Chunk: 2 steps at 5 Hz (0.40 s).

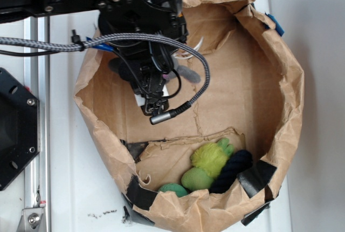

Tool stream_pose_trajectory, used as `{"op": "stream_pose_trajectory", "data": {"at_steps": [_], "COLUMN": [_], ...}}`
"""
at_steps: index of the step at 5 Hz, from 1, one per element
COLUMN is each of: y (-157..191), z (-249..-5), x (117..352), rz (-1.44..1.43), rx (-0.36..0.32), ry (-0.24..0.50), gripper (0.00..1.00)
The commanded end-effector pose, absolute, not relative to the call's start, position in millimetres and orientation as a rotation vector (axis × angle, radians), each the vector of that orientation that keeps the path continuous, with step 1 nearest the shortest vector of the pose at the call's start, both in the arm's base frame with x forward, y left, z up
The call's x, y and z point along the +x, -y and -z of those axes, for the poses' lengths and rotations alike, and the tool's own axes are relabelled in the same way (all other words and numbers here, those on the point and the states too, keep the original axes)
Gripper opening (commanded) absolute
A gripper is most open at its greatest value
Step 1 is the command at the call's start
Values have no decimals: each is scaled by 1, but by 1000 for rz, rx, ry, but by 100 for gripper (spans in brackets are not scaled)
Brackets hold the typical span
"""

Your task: Grab the gray animal.

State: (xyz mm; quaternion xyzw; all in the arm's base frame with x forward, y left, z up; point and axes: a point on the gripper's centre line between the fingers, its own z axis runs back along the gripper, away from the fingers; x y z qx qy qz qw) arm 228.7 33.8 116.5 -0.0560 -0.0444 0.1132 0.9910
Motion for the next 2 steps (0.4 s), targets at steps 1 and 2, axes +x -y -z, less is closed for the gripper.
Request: {"op": "stream_pose_trajectory", "data": {"at_steps": [1, 2], "y": [-40, -38], "z": [-131, -126], "x": [253, 252], "rz": [-276, -283], "rx": [-96, -86], "ry": [169, 179], "gripper": [0, 0]}}
